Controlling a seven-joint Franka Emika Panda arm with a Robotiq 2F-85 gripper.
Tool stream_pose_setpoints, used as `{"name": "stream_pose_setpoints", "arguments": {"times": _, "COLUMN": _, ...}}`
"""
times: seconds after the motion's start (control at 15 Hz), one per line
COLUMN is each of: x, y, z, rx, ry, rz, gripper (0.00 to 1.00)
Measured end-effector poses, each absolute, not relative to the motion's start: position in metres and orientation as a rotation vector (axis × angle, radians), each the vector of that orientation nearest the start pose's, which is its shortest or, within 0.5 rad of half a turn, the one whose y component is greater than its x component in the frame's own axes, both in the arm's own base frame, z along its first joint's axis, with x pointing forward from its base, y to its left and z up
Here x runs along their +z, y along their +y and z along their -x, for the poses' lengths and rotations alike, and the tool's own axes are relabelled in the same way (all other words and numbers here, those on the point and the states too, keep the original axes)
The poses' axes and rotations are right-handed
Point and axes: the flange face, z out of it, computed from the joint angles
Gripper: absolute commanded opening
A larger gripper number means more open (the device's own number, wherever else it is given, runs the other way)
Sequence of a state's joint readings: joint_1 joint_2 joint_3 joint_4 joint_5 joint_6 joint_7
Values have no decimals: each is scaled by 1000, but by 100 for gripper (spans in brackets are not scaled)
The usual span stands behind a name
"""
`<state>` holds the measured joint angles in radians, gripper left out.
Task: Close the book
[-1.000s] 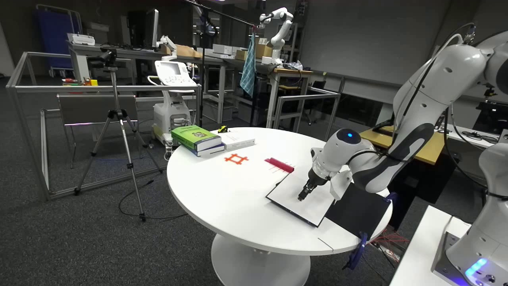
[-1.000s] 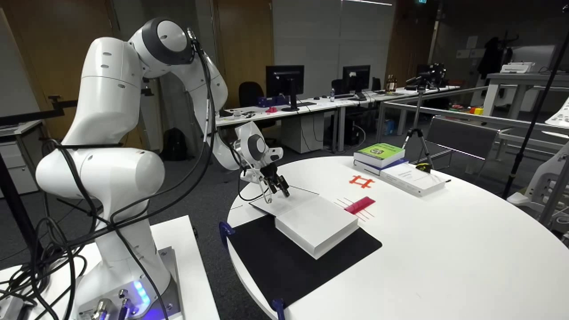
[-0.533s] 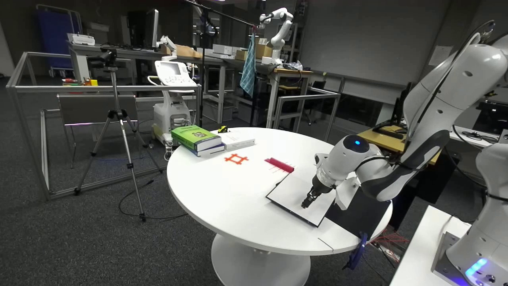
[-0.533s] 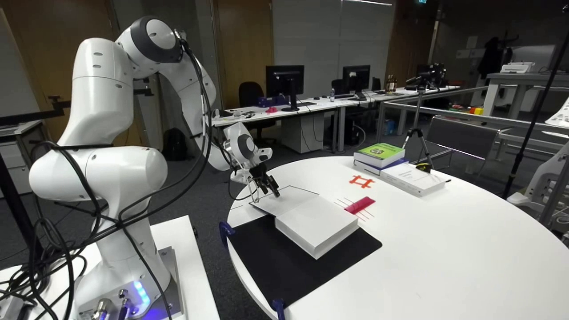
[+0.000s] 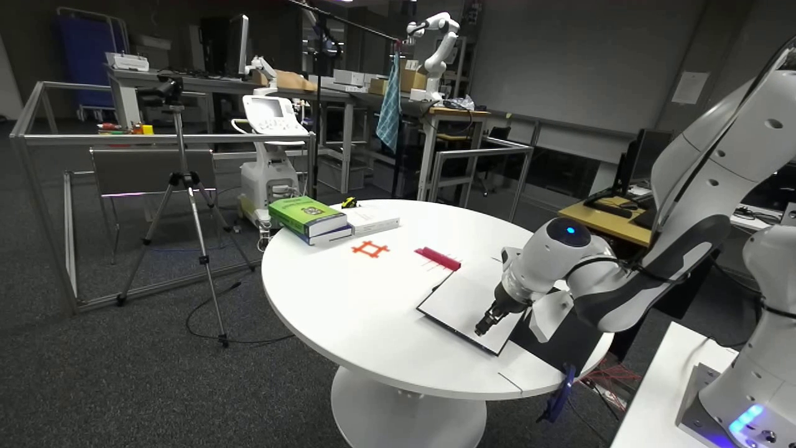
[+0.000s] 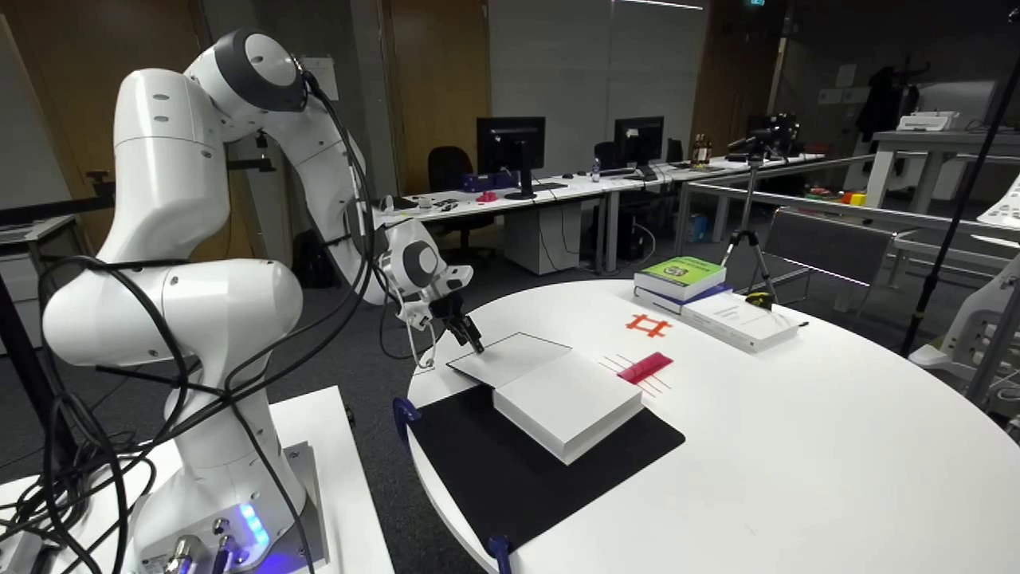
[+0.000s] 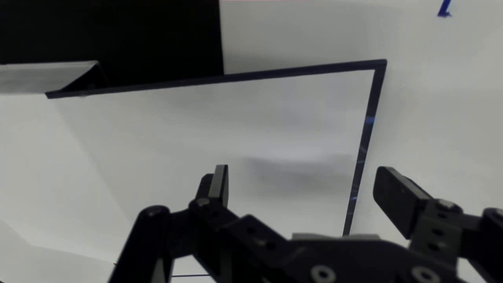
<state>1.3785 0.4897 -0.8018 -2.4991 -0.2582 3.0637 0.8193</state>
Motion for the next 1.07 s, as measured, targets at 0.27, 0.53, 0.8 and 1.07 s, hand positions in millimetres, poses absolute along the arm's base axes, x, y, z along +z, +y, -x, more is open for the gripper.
{"name": "stream_pose_setpoints", "arguments": {"times": 0.27, "x": 165, "y": 255, "z": -398, "rx": -619, "ry": -172, "rz": 3285, "gripper": 100}}
{"name": "stream_pose_setpoints", "arguments": {"times": 0.53, "x": 155, "y": 244, "z": -389, "rx": -625, "ry": -241, "rz": 3346, "gripper": 100}}
{"name": "stream_pose_setpoints", "arguments": {"times": 0.8, "x": 149, "y": 239, "z": -382, "rx": -626, "ry": -313, "rz": 3384, "gripper": 100}}
{"name": "stream_pose_setpoints", "arguments": {"times": 1.07, "x": 146, "y": 237, "z": -374, "rx": -603, "ry": -460, "rz": 3405, "gripper": 100}}
